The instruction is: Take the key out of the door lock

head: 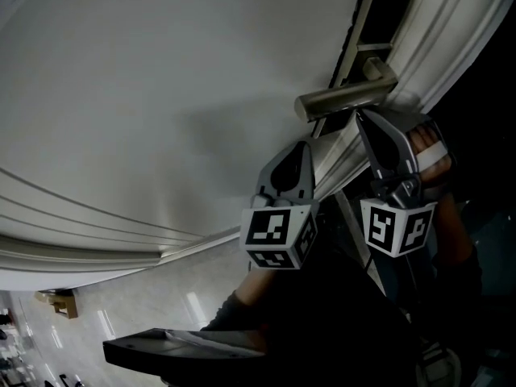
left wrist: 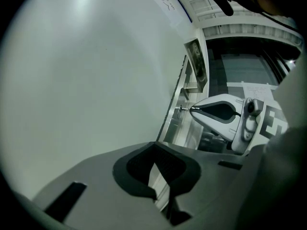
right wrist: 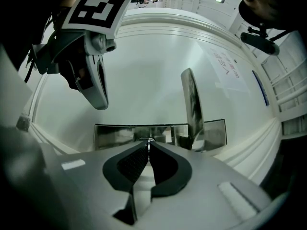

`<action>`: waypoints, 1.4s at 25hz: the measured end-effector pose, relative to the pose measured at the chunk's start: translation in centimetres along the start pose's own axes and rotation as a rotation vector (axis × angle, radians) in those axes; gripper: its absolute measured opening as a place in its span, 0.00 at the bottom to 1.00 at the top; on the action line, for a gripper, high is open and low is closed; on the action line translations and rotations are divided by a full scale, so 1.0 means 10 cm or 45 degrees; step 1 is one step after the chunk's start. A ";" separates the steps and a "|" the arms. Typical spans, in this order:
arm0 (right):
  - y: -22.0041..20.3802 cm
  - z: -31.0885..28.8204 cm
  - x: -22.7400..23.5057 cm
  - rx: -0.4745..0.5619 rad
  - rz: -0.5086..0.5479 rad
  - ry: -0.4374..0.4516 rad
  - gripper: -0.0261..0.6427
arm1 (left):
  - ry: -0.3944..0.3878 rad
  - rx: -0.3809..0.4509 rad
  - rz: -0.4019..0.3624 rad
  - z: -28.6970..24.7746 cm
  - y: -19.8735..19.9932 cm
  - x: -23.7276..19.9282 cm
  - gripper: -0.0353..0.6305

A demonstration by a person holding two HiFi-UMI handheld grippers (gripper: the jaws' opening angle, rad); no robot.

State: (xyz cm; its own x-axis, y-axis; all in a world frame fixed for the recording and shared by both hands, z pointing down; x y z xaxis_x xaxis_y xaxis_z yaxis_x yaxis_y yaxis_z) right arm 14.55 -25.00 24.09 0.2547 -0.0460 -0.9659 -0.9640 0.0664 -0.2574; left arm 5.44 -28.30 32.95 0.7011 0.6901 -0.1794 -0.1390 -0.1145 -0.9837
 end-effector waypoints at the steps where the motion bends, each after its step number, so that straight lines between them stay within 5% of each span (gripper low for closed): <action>1: 0.00 0.01 0.00 0.002 0.000 0.001 0.06 | 0.000 0.001 0.003 0.00 0.00 0.00 0.05; 35: -0.02 0.05 -0.02 0.024 -0.013 -0.007 0.06 | 0.000 -0.031 0.049 0.00 -0.10 0.07 0.05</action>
State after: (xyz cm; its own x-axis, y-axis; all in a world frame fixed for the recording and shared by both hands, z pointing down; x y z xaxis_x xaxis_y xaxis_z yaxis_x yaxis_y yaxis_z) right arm 14.76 -24.47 24.34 0.2651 -0.0414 -0.9633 -0.9598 0.0845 -0.2678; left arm 6.08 -27.63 33.84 0.6956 0.6849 -0.2170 -0.1488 -0.1581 -0.9761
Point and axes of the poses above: the fingertips, and each gripper's own axes: z backward along the fingers, x to its right, y out of its top, the point moved 4 cm from there along z, backward along the fingers, and after that the axes turned 14 degrees about -z, right-handed, at the moved point
